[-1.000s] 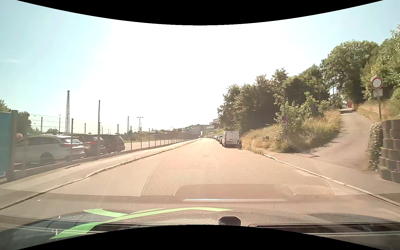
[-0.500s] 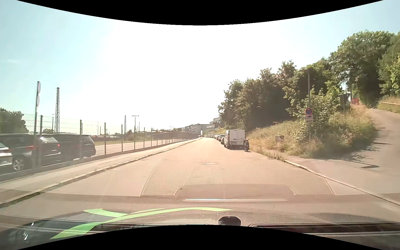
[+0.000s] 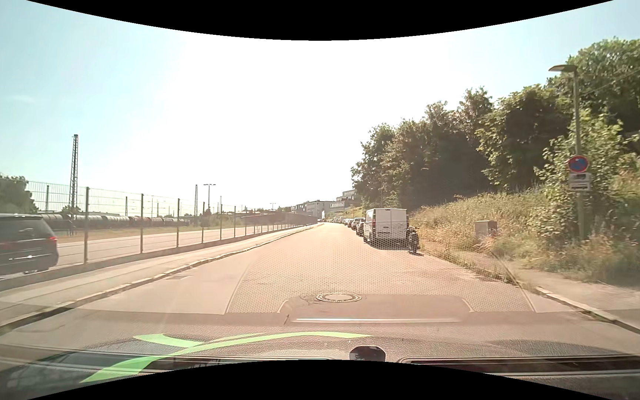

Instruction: Follow the waypoints while adhering to traffic rules and regulations

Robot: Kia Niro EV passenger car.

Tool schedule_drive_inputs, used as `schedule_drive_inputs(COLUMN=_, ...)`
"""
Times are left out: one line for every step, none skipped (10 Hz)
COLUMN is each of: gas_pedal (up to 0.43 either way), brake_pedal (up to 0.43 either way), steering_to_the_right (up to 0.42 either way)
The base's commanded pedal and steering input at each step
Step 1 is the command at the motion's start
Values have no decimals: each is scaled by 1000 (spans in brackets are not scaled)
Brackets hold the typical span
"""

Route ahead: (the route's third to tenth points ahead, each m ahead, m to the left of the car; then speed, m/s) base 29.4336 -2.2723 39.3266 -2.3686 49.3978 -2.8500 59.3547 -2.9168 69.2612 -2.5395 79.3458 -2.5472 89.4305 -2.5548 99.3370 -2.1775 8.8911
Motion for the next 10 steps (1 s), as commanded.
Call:
schedule_drive_inputs(gas_pedal=169, brake_pedal=0, steering_to_the_right=-6)
schedule_drive_inputs(gas_pedal=169, brake_pedal=0, steering_to_the_right=-7)
schedule_drive_inputs(gas_pedal=169, brake_pedal=0, steering_to_the_right=-4)
schedule_drive_inputs(gas_pedal=169, brake_pedal=0, steering_to_the_right=-3)
schedule_drive_inputs(gas_pedal=169, brake_pedal=0, steering_to_the_right=-3)
schedule_drive_inputs(gas_pedal=169, brake_pedal=0, steering_to_the_right=-3)
schedule_drive_inputs(gas_pedal=169, brake_pedal=0, steering_to_the_right=-4)
schedule_drive_inputs(gas_pedal=169, brake_pedal=0, steering_to_the_right=-5)
schedule_drive_inputs(gas_pedal=169, brake_pedal=0, steering_to_the_right=-2)
schedule_drive_inputs(gas_pedal=169, brake_pedal=0, steering_to_the_right=-2)
